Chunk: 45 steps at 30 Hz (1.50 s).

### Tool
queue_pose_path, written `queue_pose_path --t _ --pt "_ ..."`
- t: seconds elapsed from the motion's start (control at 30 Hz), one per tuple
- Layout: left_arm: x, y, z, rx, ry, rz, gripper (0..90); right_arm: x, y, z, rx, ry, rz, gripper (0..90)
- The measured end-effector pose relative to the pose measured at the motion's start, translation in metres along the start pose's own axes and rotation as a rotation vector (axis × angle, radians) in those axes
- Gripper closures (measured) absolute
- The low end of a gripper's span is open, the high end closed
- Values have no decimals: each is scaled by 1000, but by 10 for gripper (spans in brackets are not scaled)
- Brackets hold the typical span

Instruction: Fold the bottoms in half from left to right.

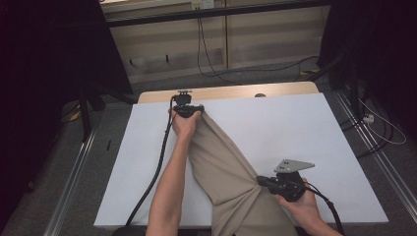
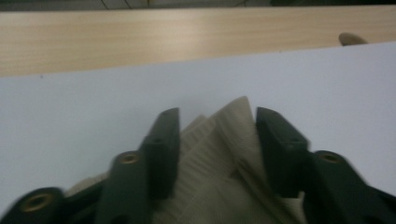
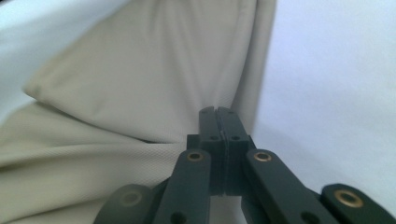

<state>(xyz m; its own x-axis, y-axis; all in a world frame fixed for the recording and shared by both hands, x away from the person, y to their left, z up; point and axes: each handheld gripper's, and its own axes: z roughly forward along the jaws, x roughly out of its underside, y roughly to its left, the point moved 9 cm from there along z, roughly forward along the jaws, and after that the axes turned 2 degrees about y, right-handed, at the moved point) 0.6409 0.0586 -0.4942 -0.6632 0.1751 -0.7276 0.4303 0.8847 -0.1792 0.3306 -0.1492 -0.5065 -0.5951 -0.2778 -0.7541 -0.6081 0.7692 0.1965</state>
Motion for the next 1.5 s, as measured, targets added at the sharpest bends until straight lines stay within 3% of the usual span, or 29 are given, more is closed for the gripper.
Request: queue_pose_path --t 0.13,0.3,0.43,0.67,0.8,0.9,0.97,1.0,1.03,1.13,1.2,1.23,1.3,1.37,1.5 --pt "-6 -2 -13 21 -47 -3 348 3 -6 2 22 16 14 900" --pt "-2 4 -34 17 -75 12 278 3 -9 2 45 40 2 900" --pt "10 7 -47 26 -95 30 220 2 -13 2 62 39 13 851" --pt "42 6 -66 42 -79 78 183 -10 -15 -2 98 -5 -2 722" --pt "56 -2 -84 49 -72 141 183 -12 -14 4 93 7 -7 693" --pt "72 -12 -99 79 -61 172 190 -2 -16 11 123 76 -21 848" --pt "84 -19 -110 99 -42 195 198 0 -18 11 129 77 -21 900" --pt "88 -24 -115 114 -53 188 198 -1 -19 10 140 83 -26 900" --pt "94 -27 -121 117 -40 213 202 -2 -21 9 155 76 -29 900" --pt "107 -36 -140 138 -52 217 205 -4 -26 7 159 72 -9 897" --pt "116 -45 -152 151 -56 248 212 -2 -27 6 164 76 -6 784" --pt "121 -50 -158 166 -59 252 216 -4 -27 3 170 61 -8 769" --pt "132 -62 -168 204 -40 261 249 -10 -19 -4 122 13 -4 767" --pt "145 -76 -178 242 -35 284 276 -16 -2 -11 52 -27 -33 769" --pt "171 -102 -188 280 2 333 285 -7 45 -10 -123 0 -93 740"
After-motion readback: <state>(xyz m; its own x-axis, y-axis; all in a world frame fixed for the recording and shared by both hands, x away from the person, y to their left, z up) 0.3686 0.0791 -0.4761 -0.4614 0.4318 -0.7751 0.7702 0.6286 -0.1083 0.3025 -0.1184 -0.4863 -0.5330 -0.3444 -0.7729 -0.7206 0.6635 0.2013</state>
